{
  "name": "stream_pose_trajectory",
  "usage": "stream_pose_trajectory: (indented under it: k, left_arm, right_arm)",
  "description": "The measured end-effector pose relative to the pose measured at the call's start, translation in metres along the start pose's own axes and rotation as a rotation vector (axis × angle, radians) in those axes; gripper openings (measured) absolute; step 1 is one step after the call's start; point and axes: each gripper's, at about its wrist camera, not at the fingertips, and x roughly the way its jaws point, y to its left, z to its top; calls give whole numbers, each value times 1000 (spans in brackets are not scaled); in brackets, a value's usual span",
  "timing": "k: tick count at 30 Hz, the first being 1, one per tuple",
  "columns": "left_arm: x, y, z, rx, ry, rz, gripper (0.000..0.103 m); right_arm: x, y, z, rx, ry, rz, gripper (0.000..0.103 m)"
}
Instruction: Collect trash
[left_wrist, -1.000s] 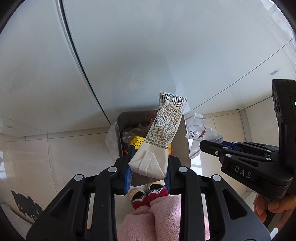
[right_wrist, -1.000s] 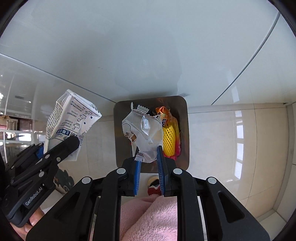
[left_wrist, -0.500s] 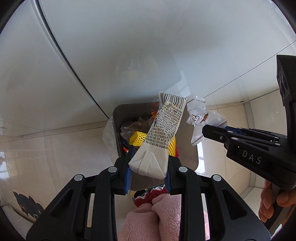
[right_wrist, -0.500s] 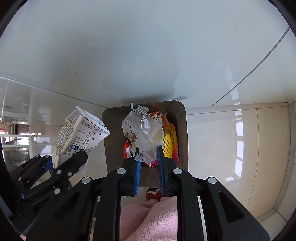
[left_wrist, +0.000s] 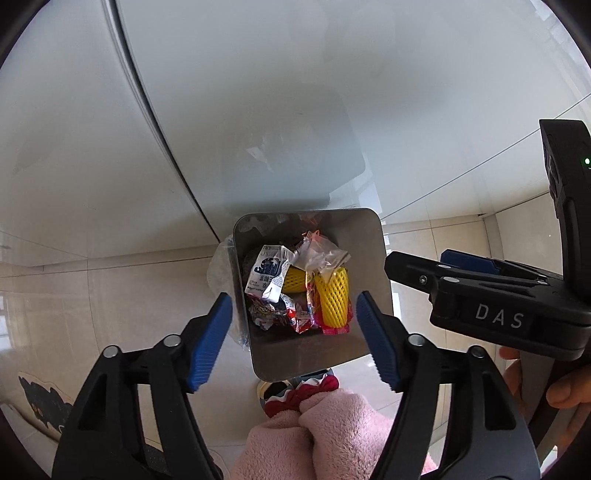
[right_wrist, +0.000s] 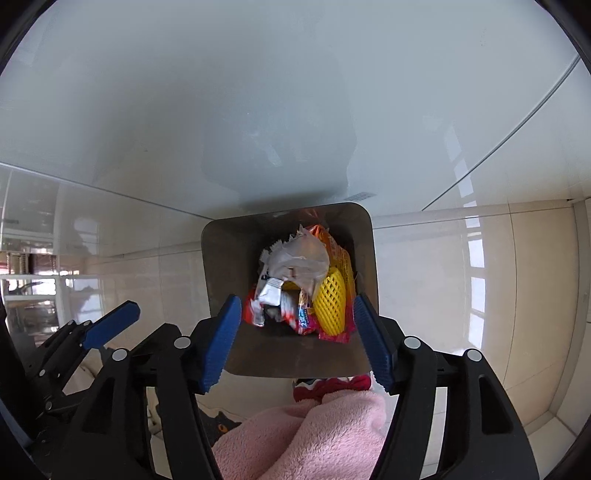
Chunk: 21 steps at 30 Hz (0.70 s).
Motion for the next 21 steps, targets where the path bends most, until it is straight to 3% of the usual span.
stream_pose_trajectory:
  k: [1, 5, 10, 16, 21]
  left_arm:
    - [-3, 1, 0, -3, -8, 0, 77]
    - [-8, 4, 1, -6, -16, 6, 84]
    - [-26, 4, 3, -23, -5, 9, 85]
    - [-72, -6, 8, -30, 11, 32, 87]
    - [-137, -21, 14, -31, 2, 38, 89]
  right_arm:
    - [0, -1, 1, 3, -6, -4, 82]
    - [-3, 2, 3, -7, -21, -13, 89]
    - [-11, 11, 7, -37, -23, -34, 99]
    - [-48, 23, 5, -73, -10, -56, 99]
    - [-107, 28, 0, -66, -10, -56, 99]
